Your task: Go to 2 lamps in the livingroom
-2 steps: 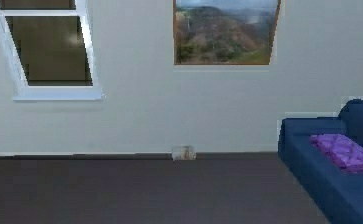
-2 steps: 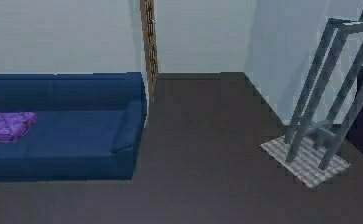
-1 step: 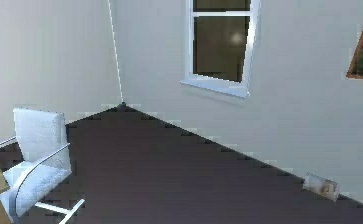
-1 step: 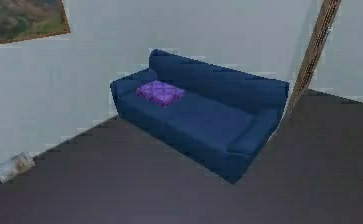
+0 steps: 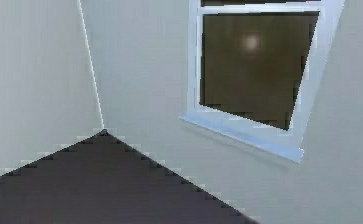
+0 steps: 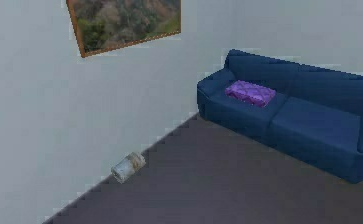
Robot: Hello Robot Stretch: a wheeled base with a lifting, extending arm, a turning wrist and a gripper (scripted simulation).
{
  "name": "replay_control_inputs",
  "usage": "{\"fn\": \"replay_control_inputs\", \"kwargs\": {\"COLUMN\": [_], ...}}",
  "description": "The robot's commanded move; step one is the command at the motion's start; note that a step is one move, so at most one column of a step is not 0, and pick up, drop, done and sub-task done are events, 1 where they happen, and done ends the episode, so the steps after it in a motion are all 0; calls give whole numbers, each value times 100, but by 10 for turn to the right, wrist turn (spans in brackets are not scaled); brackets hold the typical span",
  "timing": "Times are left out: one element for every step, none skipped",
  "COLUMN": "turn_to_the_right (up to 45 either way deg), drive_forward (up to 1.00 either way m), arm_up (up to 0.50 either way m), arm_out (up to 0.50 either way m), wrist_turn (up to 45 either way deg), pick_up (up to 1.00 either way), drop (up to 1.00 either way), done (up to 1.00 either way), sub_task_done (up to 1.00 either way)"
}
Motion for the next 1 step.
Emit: {"fn": "replay_control_inputs", "kwargs": {"turn_to_the_right": [-60], "drive_forward": [0], "arm_up": [0], "arm_out": [0], "wrist_turn": [0], "pick_up": [0], "drop": [0], "done": [0], "sub_task_done": [0]}}
